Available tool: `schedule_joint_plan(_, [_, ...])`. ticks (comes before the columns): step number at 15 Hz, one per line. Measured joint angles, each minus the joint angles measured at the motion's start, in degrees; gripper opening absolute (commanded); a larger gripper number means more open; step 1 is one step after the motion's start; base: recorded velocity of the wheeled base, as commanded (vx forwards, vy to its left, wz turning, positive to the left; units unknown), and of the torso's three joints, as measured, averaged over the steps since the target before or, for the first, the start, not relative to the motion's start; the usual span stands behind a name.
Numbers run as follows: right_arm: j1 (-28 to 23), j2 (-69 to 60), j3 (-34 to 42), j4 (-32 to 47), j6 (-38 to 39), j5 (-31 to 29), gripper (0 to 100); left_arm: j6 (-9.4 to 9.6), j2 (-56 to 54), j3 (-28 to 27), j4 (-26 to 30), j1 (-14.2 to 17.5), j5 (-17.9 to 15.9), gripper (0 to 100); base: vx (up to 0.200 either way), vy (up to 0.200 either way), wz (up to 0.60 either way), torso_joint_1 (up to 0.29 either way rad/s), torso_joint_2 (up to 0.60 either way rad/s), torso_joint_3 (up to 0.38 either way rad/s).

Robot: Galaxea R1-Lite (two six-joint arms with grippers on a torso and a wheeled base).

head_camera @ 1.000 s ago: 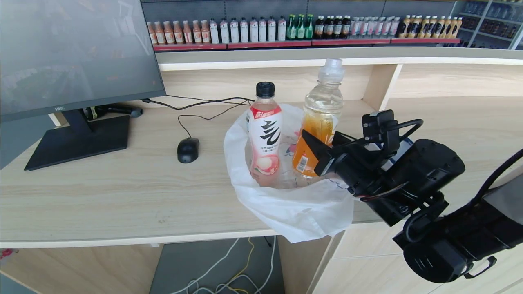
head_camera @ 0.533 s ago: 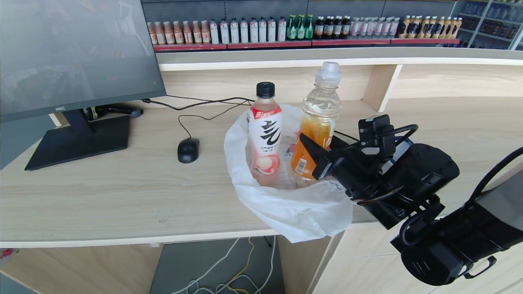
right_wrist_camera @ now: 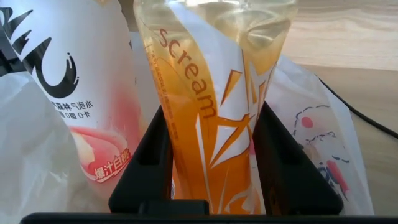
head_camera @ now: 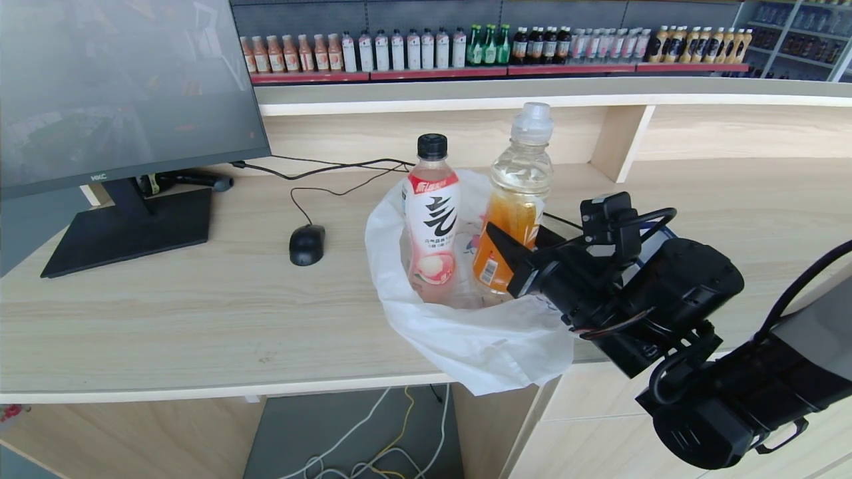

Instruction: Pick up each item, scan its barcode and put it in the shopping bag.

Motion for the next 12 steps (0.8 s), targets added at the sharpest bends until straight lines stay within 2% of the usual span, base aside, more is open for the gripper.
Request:
schedule_joint_plan(6, [0.35,0.09,-0.11,0.11,0.01,-0.05,0,0.0,0.0,0.0,0.0,0.0,0.0,100,0.0,0.0,0.0,0.0,0.0,0.0])
schedule_joint_plan(7, [0.6,0.11,-0.02,0.15,0.01,-0.07,100,0.02,0.0,0.0,0.0,0.0,0.0,100,0.0,0.0,0.0,0.0,0.0,0.0])
schedule_joint_plan(12, [0.88,-0.02,0.34,0.37,0.06,-0.05,100,0.0,0.0,0.0,0.0,0.0,0.0,100,0.0,0.0,0.0,0.0,0.0,0.0])
